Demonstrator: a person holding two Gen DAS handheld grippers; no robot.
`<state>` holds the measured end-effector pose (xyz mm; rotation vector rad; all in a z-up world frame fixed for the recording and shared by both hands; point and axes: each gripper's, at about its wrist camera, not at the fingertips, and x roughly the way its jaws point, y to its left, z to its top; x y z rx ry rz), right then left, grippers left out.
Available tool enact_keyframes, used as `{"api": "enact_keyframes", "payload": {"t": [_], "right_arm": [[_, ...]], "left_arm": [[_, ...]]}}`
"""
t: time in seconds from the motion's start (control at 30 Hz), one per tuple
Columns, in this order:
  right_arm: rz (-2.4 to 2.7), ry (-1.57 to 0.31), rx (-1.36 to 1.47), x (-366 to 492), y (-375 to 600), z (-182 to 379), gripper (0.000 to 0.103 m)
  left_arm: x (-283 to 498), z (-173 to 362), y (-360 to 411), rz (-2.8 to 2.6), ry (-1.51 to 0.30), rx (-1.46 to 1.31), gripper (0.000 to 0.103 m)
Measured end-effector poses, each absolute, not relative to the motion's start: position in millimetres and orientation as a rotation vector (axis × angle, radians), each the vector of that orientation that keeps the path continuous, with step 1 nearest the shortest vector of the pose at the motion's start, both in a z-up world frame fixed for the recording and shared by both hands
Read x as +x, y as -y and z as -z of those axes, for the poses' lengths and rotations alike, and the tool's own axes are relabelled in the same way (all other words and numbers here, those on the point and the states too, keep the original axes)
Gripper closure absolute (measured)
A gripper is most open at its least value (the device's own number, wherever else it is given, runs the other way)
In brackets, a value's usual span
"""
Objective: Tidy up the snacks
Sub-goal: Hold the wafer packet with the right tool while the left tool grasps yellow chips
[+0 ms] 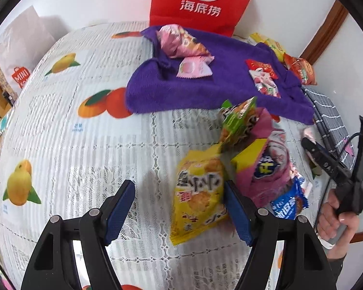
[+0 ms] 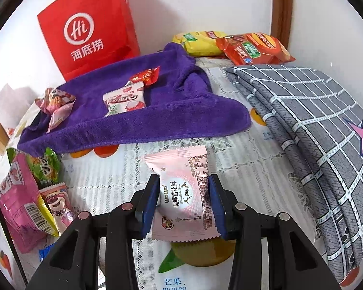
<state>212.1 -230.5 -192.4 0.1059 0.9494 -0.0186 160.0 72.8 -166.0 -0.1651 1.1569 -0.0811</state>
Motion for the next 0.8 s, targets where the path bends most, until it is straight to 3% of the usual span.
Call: {"api": "enact_keyframes", "payload": {"t": [0.5, 0.6, 0.67, 0.8], "right_arm": [[0.033, -0.962, 0.046, 214, 222, 194, 0.057], [0.032, -0.962, 0.043, 214, 221, 194, 0.057], [0.032, -0.963, 0.041, 214, 221, 194, 0.057], [0.031, -0.961, 0.044, 214, 221, 194, 0.057]], "left_arm": [[165, 186, -56, 0.077, -1.100, -0.099, 0.029], [165, 184, -55, 0.093, -1.091, -0.092, 0.042], [164, 181, -57, 0.127, -1.098, -0.120, 0.062], [164, 177, -65, 0.127, -1.106, -0.138, 0.064]]}}
